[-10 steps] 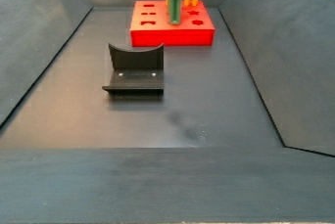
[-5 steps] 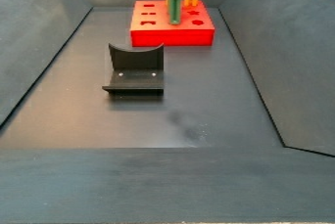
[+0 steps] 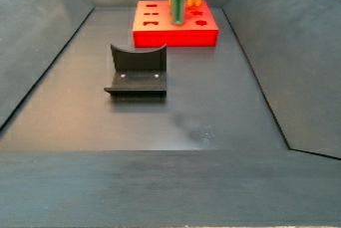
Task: Pick up the star object. Move up. Move to above the board. Insert the star object.
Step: Insert the star object.
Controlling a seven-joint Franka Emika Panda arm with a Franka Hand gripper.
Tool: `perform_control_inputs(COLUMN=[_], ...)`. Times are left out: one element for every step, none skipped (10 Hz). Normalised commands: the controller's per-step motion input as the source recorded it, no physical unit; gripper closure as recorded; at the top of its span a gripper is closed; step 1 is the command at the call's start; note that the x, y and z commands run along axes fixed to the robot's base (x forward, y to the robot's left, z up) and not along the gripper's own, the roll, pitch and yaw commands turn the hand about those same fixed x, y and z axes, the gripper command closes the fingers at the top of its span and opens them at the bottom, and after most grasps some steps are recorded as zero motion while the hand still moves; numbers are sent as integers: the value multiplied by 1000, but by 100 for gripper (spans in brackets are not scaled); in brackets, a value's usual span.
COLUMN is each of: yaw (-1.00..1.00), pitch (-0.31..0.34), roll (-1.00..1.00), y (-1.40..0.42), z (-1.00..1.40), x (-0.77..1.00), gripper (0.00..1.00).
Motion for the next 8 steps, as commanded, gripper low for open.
perform_control_inputs(yaw=[140, 131, 111, 111, 123, 140, 200, 251], pitch=[-53, -36, -6, -1, 0, 0, 0, 0], roll=[0, 1, 0, 0, 3, 36, 113, 206], y=[-97, -157, -114, -120, -134, -74, -69, -31], z=[-926, -929, -949, -949, -983, -954, -900, -720], x=[0, 14, 66, 31, 26, 11, -26, -269], gripper=[100, 100, 100, 100, 100, 100, 100, 100])
